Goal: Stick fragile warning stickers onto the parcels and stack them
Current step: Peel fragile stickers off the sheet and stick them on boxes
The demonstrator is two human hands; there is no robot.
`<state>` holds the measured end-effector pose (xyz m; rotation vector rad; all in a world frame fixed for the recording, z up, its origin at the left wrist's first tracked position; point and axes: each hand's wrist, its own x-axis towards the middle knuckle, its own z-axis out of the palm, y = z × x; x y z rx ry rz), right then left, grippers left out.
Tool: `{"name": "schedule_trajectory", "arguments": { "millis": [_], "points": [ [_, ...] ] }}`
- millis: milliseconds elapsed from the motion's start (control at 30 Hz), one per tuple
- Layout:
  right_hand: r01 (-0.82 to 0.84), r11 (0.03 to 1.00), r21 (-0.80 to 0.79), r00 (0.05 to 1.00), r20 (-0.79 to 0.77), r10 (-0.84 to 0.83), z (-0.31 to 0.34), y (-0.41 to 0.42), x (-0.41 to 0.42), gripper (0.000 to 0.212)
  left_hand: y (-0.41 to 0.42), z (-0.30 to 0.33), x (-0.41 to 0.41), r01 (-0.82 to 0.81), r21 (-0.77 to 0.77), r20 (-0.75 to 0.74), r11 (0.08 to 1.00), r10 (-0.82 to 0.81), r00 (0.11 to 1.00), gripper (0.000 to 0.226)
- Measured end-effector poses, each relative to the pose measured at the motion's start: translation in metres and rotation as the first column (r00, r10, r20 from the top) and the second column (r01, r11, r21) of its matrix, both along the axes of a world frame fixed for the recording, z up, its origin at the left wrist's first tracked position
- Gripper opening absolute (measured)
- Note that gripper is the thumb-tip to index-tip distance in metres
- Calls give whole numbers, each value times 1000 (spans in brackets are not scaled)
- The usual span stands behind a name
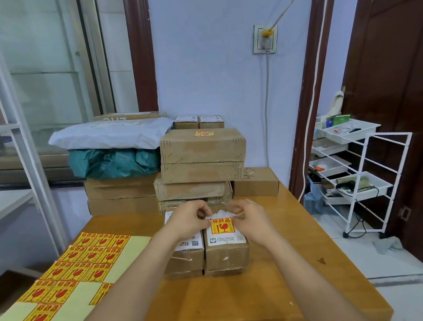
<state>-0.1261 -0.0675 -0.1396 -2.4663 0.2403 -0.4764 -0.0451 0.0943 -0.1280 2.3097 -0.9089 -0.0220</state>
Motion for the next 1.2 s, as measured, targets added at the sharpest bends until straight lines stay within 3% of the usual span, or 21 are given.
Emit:
{"name": "schedule_trajectory", "arguments": {
  "millis": [167, 333, 467, 567, 667, 767, 933, 1100, 1200],
  "points": [
    [12, 1000, 18, 1000, 10, -12, -3, 1, 0, 43, 1, -4, -4, -12, -49, 33, 999, 13, 999, 11],
    [15, 1000, -5, 1000, -15, -15, -4, 4, -4, 57, -2, -2, -13, -41, 17, 72, 999, 40, 997, 34],
    [-76, 997, 19, 996, -43, 77, -4, 5, -13, 73, 5, 7, -14, 57, 61, -11, 996, -57, 998, 46],
    [-134, 977, 169, 991, 35, 130, -3, 5, -21, 73, 19, 17, -14, 50, -59, -11, 997, -51, 999, 37],
    [-115, 946, 304, 984, 168, 65, -7, 6, -29, 62, 39, 25, -18, -75, -283, 4, 956, 80, 997, 18],
    [-93, 894, 439, 980, 198, 5, -18, 5, -34, 54, 62, 17, -21, -182, -391, -14, 902, 191, 981, 12],
    [-123, 727, 676, 980, 199, -19, -41, 10, -39, 43, 81, -19, -32, -349, -526, -259, 776, 245, 934, 25],
    [-136, 558, 819, 983, 183, -29, -57, 17, -34, 42, 68, -48, -44, -476, -578, -598, 663, 54, 800, 33],
    [-107, 420, 901, 990, 135, -36, -67, 19, -29, 47, 63, -56, -45, -527, -582, -689, 618, -31, 725, 36]
  ]
}}
